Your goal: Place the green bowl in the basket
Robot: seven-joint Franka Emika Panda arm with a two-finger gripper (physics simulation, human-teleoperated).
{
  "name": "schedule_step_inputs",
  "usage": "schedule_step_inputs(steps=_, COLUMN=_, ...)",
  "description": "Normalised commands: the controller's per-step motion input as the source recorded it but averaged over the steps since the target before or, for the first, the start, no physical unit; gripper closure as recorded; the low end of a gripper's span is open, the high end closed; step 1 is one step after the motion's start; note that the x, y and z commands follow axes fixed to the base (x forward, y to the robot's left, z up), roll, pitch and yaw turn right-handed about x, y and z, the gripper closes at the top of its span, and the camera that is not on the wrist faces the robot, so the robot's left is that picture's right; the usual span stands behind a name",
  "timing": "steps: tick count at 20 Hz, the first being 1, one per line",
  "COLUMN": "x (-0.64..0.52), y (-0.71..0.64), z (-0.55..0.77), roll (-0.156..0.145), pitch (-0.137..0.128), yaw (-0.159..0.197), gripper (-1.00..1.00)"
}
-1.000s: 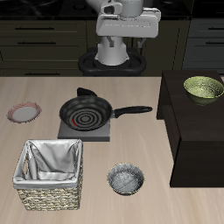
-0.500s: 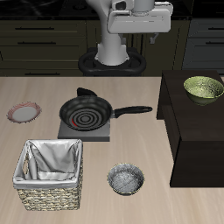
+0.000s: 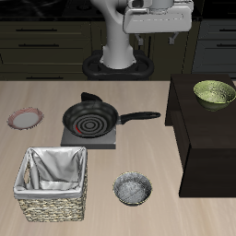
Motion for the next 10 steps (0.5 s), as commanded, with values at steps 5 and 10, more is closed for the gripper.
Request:
schedule_step_inputs(steps=5, x=0.20, y=0.12, z=0.00, roll=-0.007, pitch=0.025, yaw=-0.022, gripper=-1.00)
schedule_step_inputs(steps=10, x=0.17, y=0.21, z=0.02, roll=0.004, pitch=0.004, yaw=0.002, gripper=-1.00)
